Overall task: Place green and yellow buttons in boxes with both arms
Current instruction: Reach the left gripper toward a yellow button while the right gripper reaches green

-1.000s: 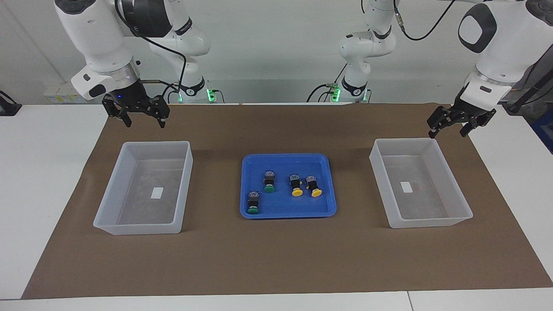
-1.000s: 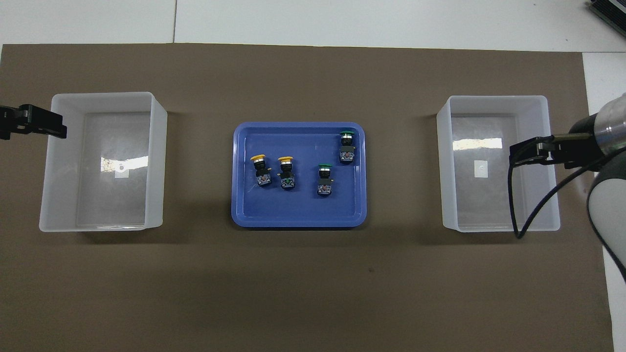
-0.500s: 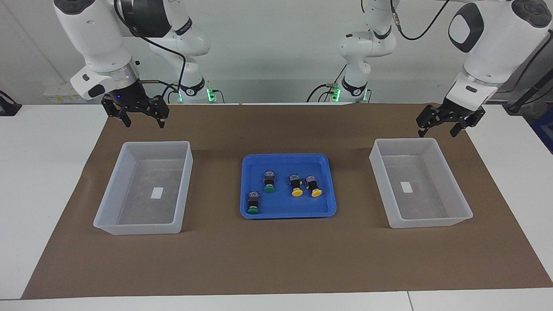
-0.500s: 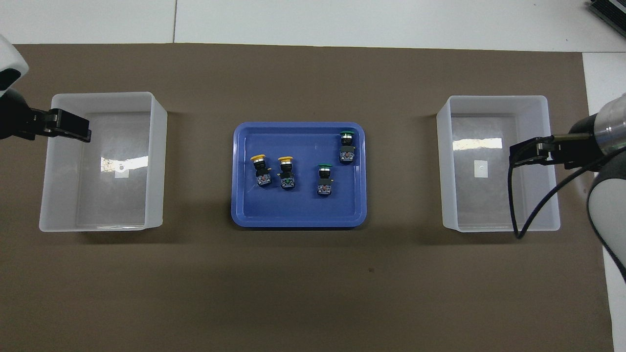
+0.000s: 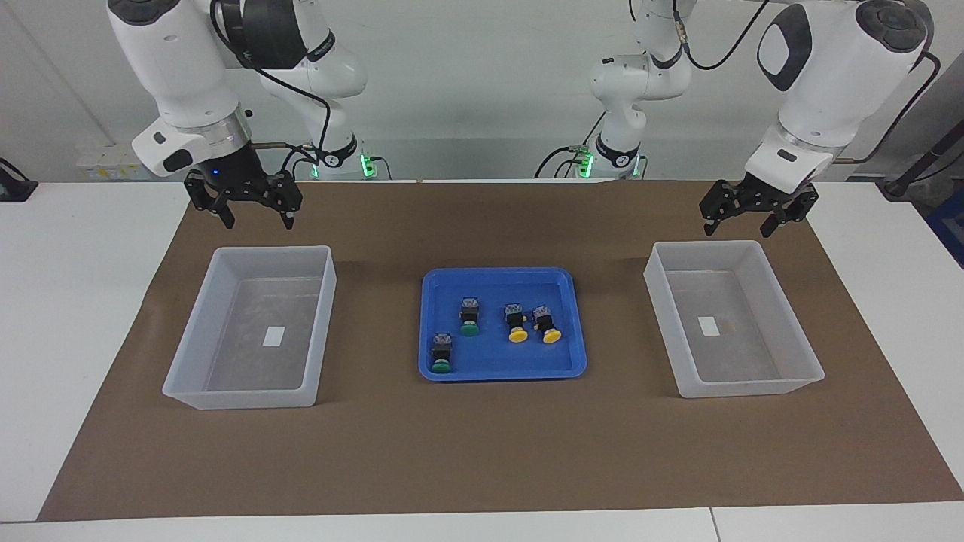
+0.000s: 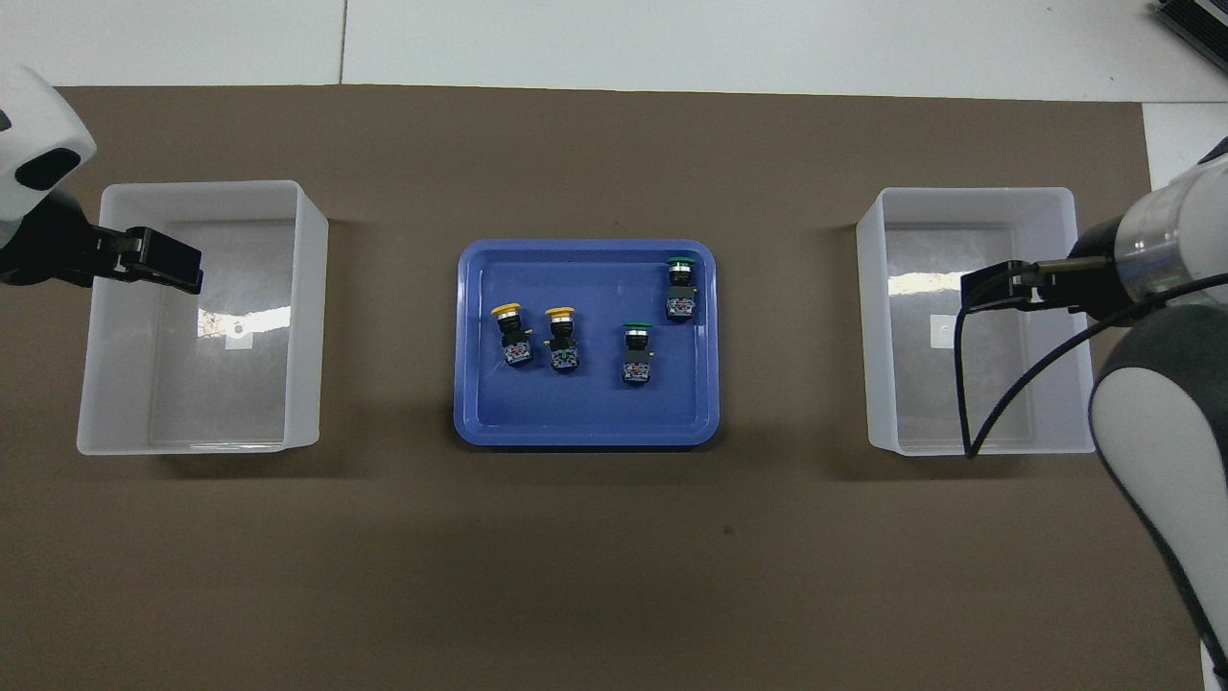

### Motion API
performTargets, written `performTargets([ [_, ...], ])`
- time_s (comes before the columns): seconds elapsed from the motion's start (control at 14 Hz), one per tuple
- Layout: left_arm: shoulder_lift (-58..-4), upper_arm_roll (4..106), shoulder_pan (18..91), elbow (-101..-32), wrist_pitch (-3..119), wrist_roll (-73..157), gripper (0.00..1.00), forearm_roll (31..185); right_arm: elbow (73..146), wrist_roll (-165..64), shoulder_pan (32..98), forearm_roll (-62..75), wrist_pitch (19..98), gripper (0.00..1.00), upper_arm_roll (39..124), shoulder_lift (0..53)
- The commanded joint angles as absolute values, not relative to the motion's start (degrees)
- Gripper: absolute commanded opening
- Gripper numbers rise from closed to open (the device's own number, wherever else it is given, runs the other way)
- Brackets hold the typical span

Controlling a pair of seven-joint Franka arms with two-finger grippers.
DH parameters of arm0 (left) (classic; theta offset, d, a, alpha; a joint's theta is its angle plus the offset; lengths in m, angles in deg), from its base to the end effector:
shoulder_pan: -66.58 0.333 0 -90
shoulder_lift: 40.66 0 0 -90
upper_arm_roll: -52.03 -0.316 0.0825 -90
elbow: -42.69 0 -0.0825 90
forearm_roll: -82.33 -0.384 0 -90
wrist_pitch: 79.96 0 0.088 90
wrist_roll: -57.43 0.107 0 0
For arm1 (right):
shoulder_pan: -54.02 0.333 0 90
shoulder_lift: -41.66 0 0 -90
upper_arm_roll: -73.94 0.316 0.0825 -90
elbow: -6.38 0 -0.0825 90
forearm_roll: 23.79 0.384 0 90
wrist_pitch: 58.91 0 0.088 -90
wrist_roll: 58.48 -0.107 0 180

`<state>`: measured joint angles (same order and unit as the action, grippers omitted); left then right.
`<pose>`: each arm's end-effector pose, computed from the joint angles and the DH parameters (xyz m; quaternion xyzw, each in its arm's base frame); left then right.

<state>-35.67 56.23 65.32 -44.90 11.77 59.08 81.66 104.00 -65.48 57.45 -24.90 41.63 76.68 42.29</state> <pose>0.5810 -0.0525 0.5976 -0.9980 0.0621 0.0072 0.0029 0.5616 0.0591 0.5837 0.9995 -0.0058 0.0319 0.0062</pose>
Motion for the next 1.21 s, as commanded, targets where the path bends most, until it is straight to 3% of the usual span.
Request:
performTargets([
  [0.0, -40.3, 55.8, 64.7, -52.6, 14.3, 56.0, 1.00, 81.4, 107.3, -69.6, 61.1, -23.5, 46.3, 1.00, 76.8, 42.5],
  [0.57, -40.9, 55.9, 58.1, -57.9, 20.7, 45.9, 1.00, 85.9, 105.0, -77.3, 71.8, -26.6, 57.4, 1.00, 76.8, 32.0],
  [1.14, -37.2, 55.9, 47.8, -68.2, 42.2, 29.7, 1.00, 86.3, 104.8, -83.9, 78.0, -27.3, 66.4, 1.00, 76.8, 23.8],
])
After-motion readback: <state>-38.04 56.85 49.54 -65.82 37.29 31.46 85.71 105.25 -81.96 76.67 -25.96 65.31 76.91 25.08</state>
